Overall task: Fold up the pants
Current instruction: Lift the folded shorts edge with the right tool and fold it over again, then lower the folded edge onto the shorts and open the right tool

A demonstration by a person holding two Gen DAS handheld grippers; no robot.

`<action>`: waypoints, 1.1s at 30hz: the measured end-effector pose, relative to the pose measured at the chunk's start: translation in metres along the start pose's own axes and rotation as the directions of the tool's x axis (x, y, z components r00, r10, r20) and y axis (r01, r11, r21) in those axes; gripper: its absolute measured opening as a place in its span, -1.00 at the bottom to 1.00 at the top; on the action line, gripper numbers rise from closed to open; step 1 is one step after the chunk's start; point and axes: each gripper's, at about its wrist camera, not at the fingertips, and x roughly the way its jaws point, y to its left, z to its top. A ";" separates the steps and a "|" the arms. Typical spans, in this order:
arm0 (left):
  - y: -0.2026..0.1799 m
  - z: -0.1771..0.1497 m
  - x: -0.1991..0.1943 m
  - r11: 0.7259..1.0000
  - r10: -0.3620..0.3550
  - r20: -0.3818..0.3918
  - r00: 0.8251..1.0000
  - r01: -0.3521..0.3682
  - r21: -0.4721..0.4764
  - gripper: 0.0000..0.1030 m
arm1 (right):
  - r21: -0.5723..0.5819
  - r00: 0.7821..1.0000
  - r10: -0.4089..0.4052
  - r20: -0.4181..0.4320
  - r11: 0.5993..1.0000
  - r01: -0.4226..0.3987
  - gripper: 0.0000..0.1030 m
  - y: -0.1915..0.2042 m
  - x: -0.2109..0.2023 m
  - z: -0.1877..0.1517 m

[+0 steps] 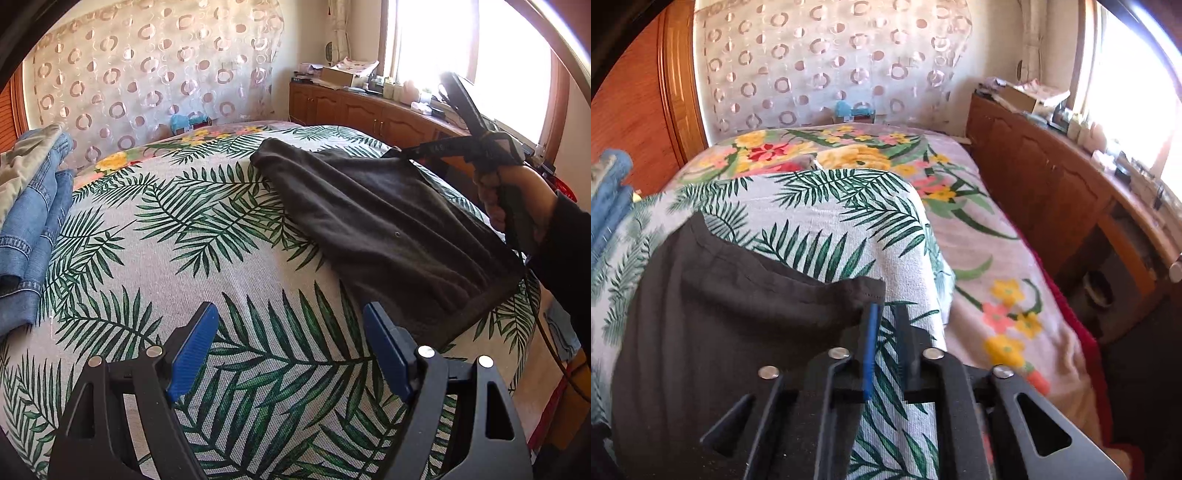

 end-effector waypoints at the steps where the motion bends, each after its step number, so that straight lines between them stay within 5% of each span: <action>1: 0.000 0.000 0.000 1.000 -0.001 0.000 1.000 0.001 -0.002 0.57 | 0.010 1.000 0.017 -0.002 1.000 -0.017 -0.66 -0.002 0.002 0.002; 11: 0.002 -0.001 0.001 1.000 -0.010 -0.003 1.000 0.010 -0.011 0.57 | 0.047 0.998 0.070 0.012 0.996 -0.070 -0.59 -0.010 0.002 0.006; 16: 0.001 -0.001 0.002 1.000 -0.007 -0.006 1.000 0.007 -0.004 0.57 | 0.036 0.995 0.093 0.024 0.995 -0.094 -0.25 -0.009 0.001 0.003; 24: -0.001 -0.001 0.008 1.000 -0.005 -0.042 0.999 0.005 0.000 0.57 | 0.019 0.995 0.092 -0.023 0.996 -0.092 -0.24 -0.002 0.011 0.006; 27: -0.001 -0.001 0.011 1.000 -0.007 -0.061 0.998 0.007 0.001 0.57 | -0.007 0.994 0.110 -0.027 0.994 -0.110 -0.91 0.003 0.010 0.011; 33: -0.002 -0.001 0.011 1.000 -0.006 -0.061 0.998 0.006 0.007 0.57 | 0.051 0.999 0.034 0.020 0.998 -0.035 -0.91 -0.009 0.004 0.014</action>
